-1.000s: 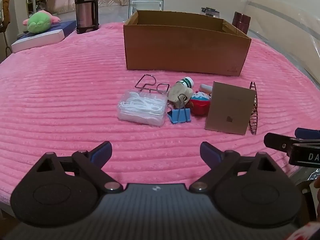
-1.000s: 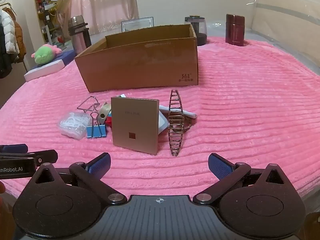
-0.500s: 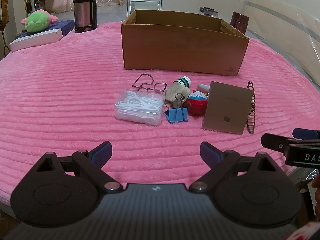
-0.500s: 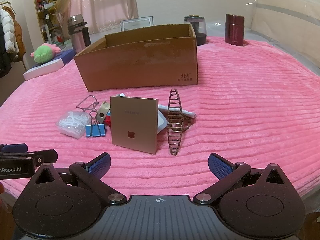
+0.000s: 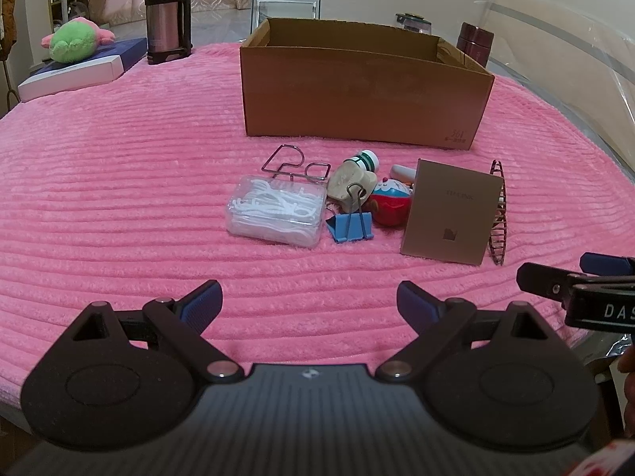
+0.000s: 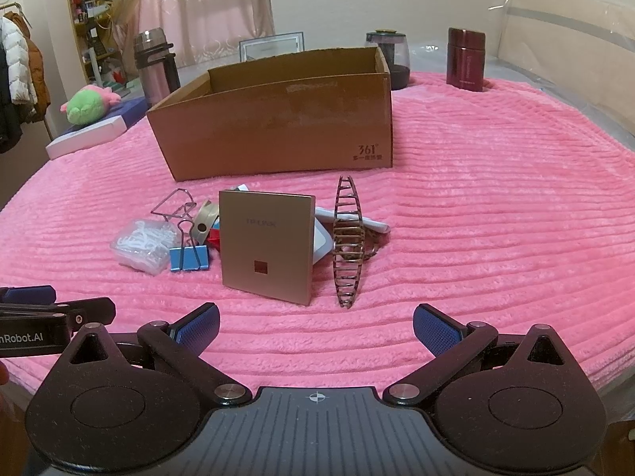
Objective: Organize rigid objects
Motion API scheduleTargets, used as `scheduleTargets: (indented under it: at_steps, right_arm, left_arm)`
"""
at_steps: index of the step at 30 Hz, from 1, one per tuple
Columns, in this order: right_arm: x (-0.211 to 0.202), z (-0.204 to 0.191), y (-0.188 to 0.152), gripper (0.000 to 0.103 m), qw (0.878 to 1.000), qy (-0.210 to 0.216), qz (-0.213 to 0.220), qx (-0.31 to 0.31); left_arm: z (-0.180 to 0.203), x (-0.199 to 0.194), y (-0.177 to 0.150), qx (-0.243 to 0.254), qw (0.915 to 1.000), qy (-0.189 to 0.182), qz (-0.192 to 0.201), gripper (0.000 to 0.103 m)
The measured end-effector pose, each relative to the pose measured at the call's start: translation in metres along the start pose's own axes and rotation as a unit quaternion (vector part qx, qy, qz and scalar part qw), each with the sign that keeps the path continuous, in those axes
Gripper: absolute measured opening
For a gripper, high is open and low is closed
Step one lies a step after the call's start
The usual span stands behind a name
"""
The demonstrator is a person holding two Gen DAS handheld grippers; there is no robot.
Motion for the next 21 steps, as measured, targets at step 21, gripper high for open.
scheduleTargets:
  at_steps: [21]
  right_arm:
    - [0.0015, -0.0021, 0.0063, 0.101, 1.0, -0.007, 0.006, -0.001]
  left_arm:
    - [-0.0069, 0.0055, 0.0055, 0.005, 1.0, 0.001, 0.006, 0.093]
Point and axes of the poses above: each gripper's, at about its wrist camera, not at the fingertips, and x roughly the way its jaws point, z to its right, y to its top, the point moved 1 cm from there along x, roughly the way its jaws point, and after that the axes turned 11 degrees about -x, right-handed, at the moved point
